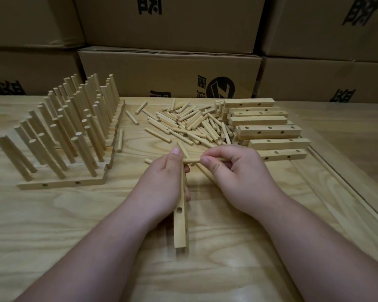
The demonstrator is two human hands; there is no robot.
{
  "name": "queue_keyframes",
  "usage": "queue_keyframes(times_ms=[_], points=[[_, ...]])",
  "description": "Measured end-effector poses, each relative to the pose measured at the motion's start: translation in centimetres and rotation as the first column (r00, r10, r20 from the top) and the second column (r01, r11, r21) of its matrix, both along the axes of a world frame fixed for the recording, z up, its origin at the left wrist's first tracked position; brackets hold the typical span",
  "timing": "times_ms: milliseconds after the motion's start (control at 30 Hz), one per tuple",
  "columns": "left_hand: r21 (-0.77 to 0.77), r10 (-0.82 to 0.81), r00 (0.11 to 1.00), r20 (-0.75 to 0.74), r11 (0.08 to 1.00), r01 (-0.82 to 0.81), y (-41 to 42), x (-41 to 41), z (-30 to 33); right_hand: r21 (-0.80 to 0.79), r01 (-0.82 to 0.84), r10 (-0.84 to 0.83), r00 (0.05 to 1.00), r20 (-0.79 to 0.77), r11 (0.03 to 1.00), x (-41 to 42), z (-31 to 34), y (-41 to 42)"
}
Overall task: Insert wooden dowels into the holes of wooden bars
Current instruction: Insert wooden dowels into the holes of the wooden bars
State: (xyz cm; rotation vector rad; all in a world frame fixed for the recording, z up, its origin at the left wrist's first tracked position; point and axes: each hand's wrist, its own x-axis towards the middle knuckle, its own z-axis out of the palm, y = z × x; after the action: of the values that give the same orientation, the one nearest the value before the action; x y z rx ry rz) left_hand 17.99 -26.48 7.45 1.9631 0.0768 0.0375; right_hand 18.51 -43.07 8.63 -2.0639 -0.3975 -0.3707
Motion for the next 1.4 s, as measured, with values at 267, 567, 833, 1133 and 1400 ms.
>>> queue_keyframes(times_ms=[267, 567, 833, 1133, 1400], points=[[0.009, -0.018, 1.000, 0.015, 1.000, 0.018, -0.1, 0.1, -0.1, 0.000, 0.011, -0.011, 0.999, 0.042, 1.000, -0.2, -0.1, 0.4], [-0.198, -0.073, 0.997, 0.006, 0.978, 0.073, 0.5, 0.4, -0.5, 0.163, 0.057, -0.070, 0.995, 0.077, 0.985, 0.0, -1.0, 1.0], [-0.511, -0.009, 0.998, -0.064, 0.859, -0.026, 0.4, 0.9, -0.3, 0.377, 0.143, -0.143, 0.989, -0.027, 0.915, 0.6, -1.3, 0.4], [-0.743, 0.010, 0.996, -0.092, 0.665, -0.075, 1.2, 1.5, -0.2, -0.518, 0.298, -0.380, 0.923, -0.057, 0.802, 1.3, -2.3, 0.4], [-0.770, 0.022, 0.995, -0.094, 0.632, -0.086, 1.1, 1.6, -0.1, -0.133, 0.073, -0.075, 0.997, -0.006, 0.988, 0.6, -1.4, 0.9]])
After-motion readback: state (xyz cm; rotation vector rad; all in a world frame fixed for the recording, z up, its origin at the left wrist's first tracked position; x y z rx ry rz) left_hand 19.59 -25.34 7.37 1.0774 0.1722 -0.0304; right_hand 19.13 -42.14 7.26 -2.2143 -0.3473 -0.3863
